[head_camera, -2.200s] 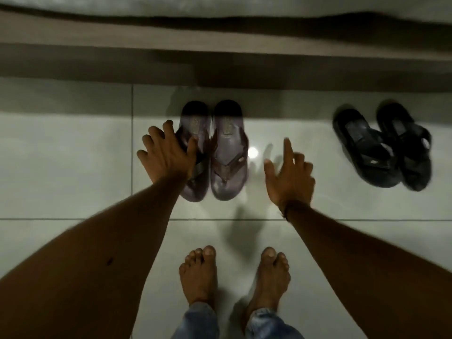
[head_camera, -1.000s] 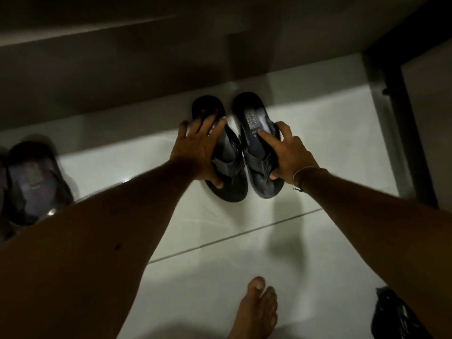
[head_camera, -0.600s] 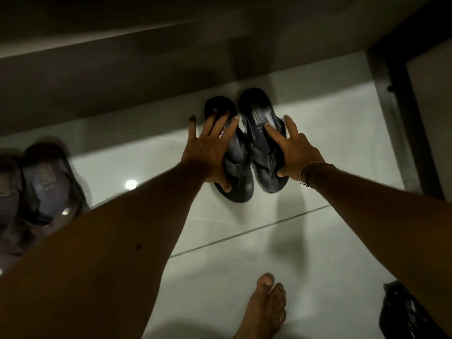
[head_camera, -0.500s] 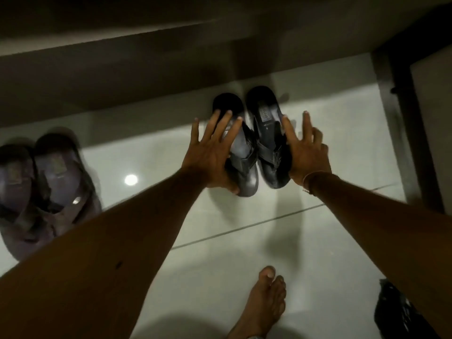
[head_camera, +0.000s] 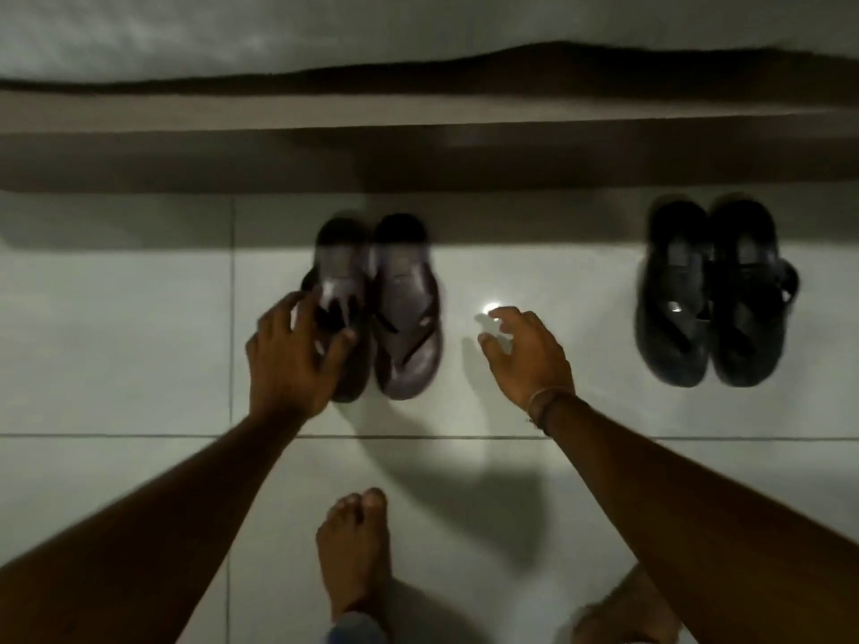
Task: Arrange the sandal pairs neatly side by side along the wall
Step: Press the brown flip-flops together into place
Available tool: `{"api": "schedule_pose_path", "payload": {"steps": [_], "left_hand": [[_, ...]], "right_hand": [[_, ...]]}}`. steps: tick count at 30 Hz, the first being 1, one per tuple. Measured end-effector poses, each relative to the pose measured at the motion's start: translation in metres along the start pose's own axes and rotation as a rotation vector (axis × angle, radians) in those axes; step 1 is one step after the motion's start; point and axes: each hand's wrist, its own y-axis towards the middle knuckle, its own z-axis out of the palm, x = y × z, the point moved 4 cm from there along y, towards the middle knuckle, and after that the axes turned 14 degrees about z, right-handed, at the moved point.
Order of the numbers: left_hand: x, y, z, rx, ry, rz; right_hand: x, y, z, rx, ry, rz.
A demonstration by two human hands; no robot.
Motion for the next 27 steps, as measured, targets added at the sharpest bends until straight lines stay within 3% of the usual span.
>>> {"api": "schedule_pose_path", "payload": {"steps": [2,5,7,10,16,27], "left_hand": [[0.04,0.011,-0.006,0.069,-0.028,-0.152],[0.065,0.032,-0.001,0.21,-0.203,-0.217],[0.066,0.047,0.005,0.351,-0.236,-0.142],[0.055,0.057,0.019,0.575,-0.021,0.019],[0.057,0.047,0.032,0.484,0.164,0.069],[0.061,0.019,0.033,0.451,0.16,0.067]], "right_hand": [[0.025,0.012,0.029,0.049,0.012,0.081],[0.047,0.026,0.059,0.158,0.041,0.179],[0.056,0.03,0.072,0.174,0.035,0.18],[0.064,0.035,0.083,0.145,0.023,0.153],[0.064,0.036,0.095,0.086,0.028,0.09],[0.048,0.015,0.113,0.043,0.052,0.097]]}}
